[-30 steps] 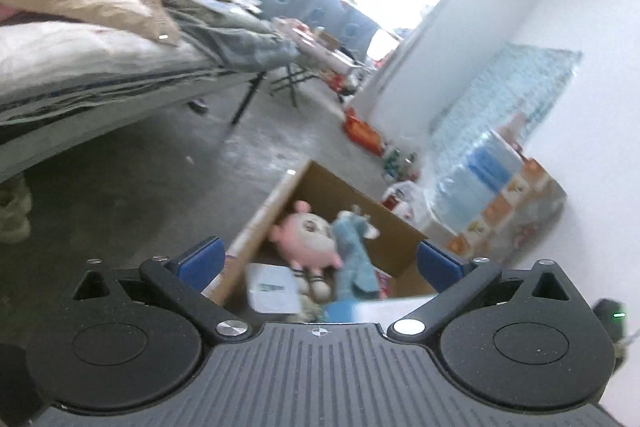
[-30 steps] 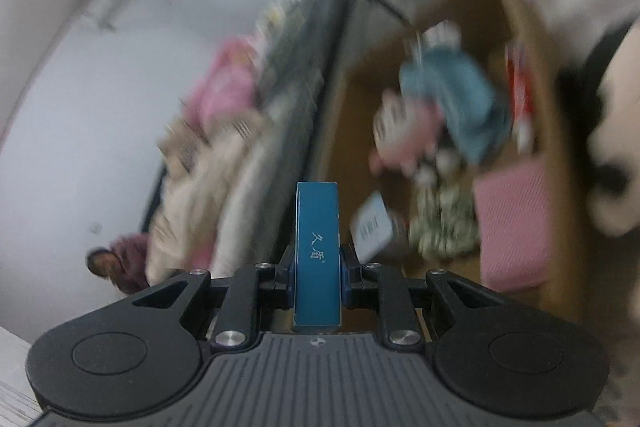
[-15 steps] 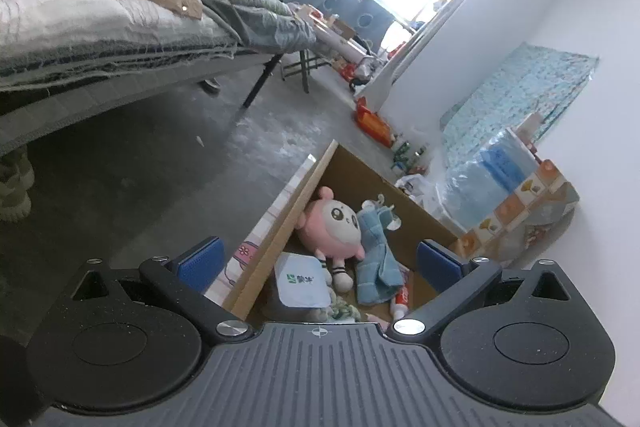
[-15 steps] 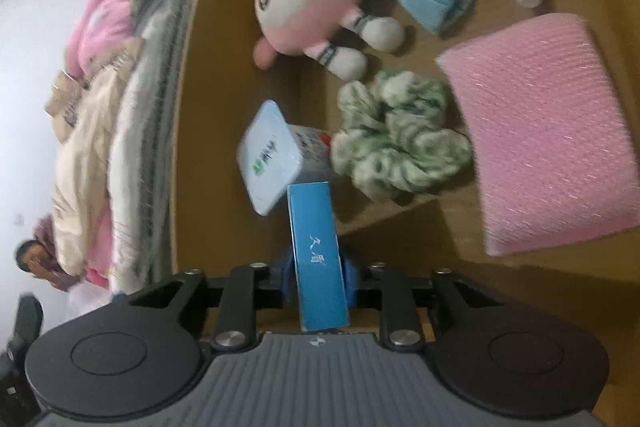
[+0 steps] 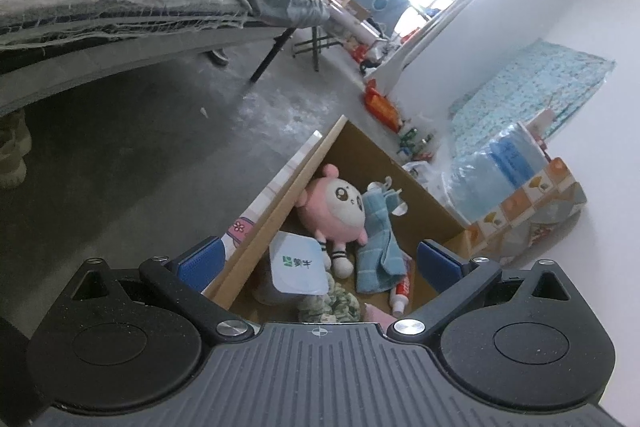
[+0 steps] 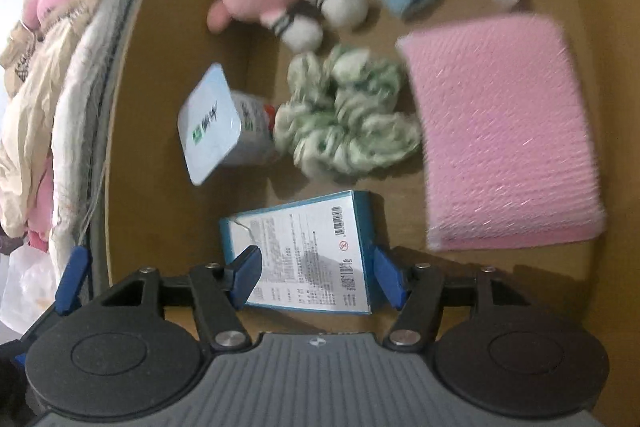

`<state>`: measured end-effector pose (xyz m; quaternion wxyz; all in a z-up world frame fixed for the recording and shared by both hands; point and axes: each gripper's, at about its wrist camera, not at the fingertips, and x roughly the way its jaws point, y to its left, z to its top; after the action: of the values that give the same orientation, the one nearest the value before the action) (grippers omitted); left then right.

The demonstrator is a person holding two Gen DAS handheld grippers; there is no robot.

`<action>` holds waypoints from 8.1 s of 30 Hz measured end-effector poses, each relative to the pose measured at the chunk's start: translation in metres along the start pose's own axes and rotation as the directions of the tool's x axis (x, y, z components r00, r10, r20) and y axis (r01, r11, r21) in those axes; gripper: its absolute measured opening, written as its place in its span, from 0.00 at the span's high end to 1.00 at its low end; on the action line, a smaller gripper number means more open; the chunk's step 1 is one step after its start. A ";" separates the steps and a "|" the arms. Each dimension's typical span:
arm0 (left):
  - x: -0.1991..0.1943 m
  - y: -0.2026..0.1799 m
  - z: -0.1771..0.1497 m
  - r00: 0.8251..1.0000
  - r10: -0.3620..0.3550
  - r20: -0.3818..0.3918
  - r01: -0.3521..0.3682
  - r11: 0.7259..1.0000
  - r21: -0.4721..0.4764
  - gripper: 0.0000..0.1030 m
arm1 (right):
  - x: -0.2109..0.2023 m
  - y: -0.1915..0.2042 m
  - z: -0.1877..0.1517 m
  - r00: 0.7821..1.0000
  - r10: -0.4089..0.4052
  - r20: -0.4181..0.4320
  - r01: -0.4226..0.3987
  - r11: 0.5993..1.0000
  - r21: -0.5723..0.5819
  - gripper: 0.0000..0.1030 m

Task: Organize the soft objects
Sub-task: 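Lower the blue medicine box into the cardboard box and open the right gripper, then move both grippers back from the box toward the table, then grasp the white tape roll on the table with the left gripper, then grasp the gold tissue pack with the right gripper while the left gripper holds the tape roll, then carry the tape roll and gold tissue pack over the cardboard box with both grippers, then open the left gripper to drop the tape roll into the box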

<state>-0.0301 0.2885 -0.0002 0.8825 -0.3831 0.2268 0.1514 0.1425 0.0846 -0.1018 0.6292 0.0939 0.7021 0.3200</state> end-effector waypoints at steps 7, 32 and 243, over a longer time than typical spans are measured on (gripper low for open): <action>-0.013 -0.011 -0.006 0.999 -0.002 0.051 0.001 1.000 0.018 0.01 | -0.021 -0.004 -0.009 0.996 0.052 0.072 -0.052 0.999 -0.007 0.34; -0.197 -0.007 -0.046 0.909 0.306 0.282 -0.360 0.919 0.162 0.01 | -0.194 -0.070 -0.210 0.731 0.373 0.571 -0.247 0.925 -0.289 0.23; 0.101 -0.074 -0.060 0.697 0.148 -0.702 0.159 0.923 0.352 0.78 | -0.221 -0.021 -0.100 0.800 0.235 0.552 0.058 0.886 -0.461 0.65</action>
<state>0.0717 0.2044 -0.0435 0.7816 -0.2308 0.5763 -0.0604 0.0960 -0.0831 0.0685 0.8045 0.0730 0.3691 0.4597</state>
